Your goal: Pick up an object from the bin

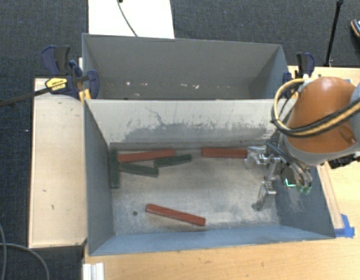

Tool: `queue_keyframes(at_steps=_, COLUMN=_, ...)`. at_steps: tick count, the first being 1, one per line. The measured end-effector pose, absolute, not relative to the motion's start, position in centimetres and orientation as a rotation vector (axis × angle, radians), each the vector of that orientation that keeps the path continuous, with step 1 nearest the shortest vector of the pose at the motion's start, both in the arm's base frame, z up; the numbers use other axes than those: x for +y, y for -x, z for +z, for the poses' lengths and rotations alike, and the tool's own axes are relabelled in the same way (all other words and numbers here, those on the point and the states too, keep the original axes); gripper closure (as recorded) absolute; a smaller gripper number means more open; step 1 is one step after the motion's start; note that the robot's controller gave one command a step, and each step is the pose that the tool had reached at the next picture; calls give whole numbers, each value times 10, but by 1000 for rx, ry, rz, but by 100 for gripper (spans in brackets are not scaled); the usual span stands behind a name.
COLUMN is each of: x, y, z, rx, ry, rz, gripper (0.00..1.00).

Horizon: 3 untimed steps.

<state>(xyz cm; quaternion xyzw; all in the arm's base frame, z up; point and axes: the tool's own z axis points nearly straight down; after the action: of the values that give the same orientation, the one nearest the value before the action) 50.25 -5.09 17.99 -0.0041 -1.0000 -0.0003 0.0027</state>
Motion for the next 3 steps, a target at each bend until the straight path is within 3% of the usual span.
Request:
queue_keyframes(at_steps=1, x=36, y=-507, z=192, rx=-3133, ry=290, rz=-6, gripper=0)
queue_keyframes(at_steps=2, x=99, y=-475, z=100, rx=-3136, ry=5, rz=-2, gripper=0)
queue_keyframes(at_steps=3, x=126, y=-489, z=70, rx=-3140, ry=-188, rz=-2, gripper=0)
